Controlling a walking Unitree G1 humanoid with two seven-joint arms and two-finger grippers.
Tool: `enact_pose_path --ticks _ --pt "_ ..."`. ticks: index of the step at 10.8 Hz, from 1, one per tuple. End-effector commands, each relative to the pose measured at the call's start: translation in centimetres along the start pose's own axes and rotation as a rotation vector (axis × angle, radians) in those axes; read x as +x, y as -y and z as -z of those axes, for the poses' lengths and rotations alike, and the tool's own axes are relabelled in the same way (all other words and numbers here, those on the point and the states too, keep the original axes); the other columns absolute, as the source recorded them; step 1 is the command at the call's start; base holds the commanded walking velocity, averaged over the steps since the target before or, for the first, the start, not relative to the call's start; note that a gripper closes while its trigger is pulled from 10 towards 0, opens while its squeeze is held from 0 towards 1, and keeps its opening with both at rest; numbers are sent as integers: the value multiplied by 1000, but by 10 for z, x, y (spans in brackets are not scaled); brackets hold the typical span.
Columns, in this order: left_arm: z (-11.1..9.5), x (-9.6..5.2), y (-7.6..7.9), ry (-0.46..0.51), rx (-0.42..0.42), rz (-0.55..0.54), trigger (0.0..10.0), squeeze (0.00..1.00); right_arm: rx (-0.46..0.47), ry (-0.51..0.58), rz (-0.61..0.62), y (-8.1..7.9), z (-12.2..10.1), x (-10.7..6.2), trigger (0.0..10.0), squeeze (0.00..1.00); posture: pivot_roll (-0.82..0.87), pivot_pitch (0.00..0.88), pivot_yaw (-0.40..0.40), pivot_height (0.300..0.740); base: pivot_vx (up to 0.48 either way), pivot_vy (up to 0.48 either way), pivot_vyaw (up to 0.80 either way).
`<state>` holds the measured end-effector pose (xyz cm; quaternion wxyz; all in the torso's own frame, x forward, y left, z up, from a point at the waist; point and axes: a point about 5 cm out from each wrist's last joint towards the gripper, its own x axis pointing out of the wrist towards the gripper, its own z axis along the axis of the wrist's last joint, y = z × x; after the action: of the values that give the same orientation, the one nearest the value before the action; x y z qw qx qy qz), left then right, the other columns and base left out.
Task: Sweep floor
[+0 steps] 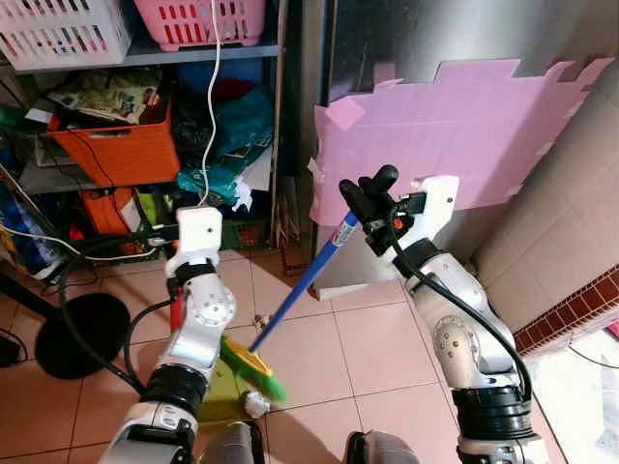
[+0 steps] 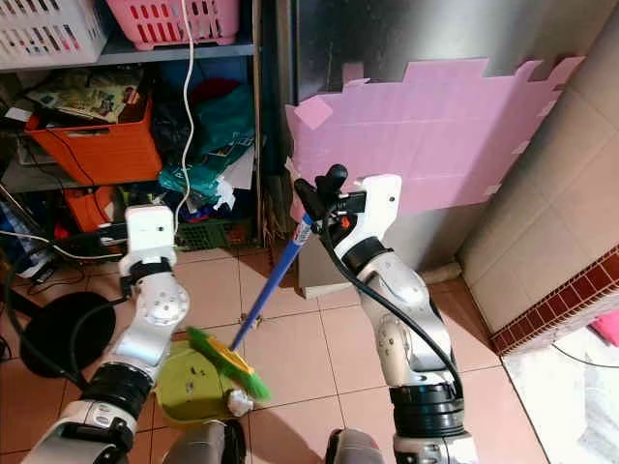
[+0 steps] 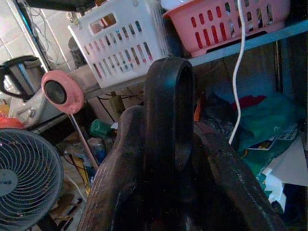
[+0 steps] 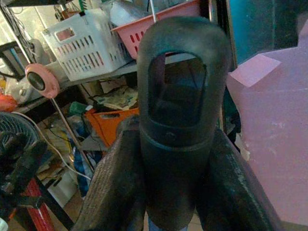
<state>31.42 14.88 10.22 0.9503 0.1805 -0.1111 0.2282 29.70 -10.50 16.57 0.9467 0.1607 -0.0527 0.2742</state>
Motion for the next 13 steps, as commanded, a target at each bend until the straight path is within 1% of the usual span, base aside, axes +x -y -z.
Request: enact_pose_path --ticks 1,3,5,6,7,8,9,10,11,12,13 --pt "-5 3 -1 28 4 7 10000 0 16 83 -20 -1 -22 6 10000 0 -125 76 18 740 0 0 0" --pt "-4 3 0 26 -1 12 10000 0 40 108 20 7 -30 10 10000 0 -128 71 16 740 0 0 0" --pt "-5 5 -1 32 7 1 10000 0 63 171 62 14 -49 17 10000 0 -135 66 18 740 0 0 0" --pt "-4 6 -1 30 14 1 10000 0 8 232 103 18 -64 23 10000 0 -140 66 17 740 0 0 0" --pt "-4 6 2 27 -9 30 10000 0 -59 241 105 17 -66 27 10000 0 -136 71 16 740 0 0 0" --pt "-6 6 5 29 -26 55 10000 0 -94 234 104 15 -62 31 10000 0 -131 74 16 740 0 0 0" --pt "-9 4 9 34 -37 80 10000 0 -164 227 97 11 -57 37 10000 0 -125 84 19 740 0 0 0" --pt "-10 2 12 35 -47 103 10000 0 -182 211 82 6 -47 42 10000 0 -120 94 20 740 0 0 0" --pt "-9 1 13 35 -51 120 10000 0 -183 197 59 -1 -34 46 10000 0 -119 102 24 740 0 0 0" --pt "-8 1 13 30 -51 121 10000 0 -132 155 30 -8 -13 46 10000 0 -109 111 23 740 0 0 0" --pt "-7 2 12 28 -48 122 10000 0 -64 99 24 -13 9 40 10000 0 -110 119 26 740 0 0 0"
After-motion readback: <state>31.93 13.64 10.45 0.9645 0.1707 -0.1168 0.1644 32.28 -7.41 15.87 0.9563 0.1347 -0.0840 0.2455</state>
